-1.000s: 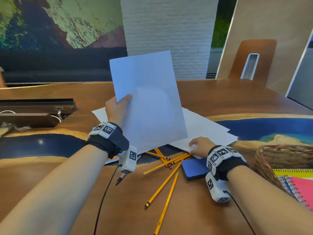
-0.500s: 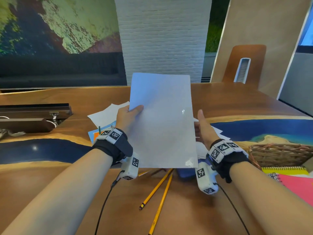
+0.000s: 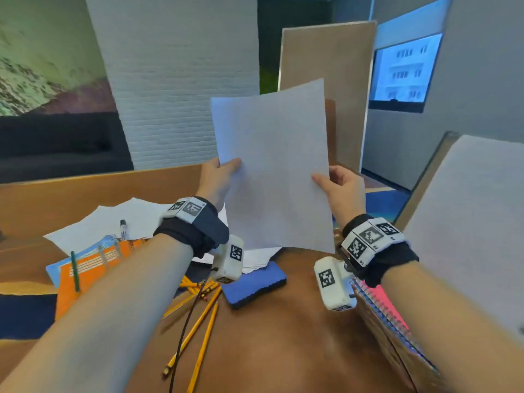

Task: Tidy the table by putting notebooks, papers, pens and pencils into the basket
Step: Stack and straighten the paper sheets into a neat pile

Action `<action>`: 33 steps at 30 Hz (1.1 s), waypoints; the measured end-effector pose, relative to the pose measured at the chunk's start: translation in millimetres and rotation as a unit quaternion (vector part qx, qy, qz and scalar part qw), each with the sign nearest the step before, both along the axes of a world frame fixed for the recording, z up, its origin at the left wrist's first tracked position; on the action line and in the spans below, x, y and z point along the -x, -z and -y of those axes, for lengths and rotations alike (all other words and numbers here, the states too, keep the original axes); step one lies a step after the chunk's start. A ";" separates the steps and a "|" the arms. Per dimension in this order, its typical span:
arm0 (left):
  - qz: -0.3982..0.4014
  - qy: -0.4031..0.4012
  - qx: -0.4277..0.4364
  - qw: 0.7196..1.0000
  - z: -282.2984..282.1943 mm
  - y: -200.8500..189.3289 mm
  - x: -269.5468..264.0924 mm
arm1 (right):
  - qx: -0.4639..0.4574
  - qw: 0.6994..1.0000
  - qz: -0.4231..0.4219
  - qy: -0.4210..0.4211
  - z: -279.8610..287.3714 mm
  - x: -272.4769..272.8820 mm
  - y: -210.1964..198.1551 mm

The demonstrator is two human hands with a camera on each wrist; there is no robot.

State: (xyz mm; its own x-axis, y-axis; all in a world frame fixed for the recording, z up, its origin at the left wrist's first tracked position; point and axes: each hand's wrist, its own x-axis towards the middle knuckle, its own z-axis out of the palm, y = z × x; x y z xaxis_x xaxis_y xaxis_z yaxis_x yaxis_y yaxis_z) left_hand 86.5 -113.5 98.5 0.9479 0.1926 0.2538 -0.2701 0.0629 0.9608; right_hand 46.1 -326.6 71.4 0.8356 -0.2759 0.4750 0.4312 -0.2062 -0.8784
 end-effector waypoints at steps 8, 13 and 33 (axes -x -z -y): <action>0.014 0.136 -0.010 0.991 117.1 -17.5 2.3 | -0.004 0.985 0.040 0.170 98.1 50.4 -17.3; -0.011 0.205 -0.025 0.978 184.8 -12.4 12.1 | -0.017 0.969 0.048 0.241 143.1 81.8 -11.6; 0.008 0.309 -0.207 0.928 289.3 26.9 15.7 | 0.089 0.936 -0.060 0.336 218.6 176.0 41.8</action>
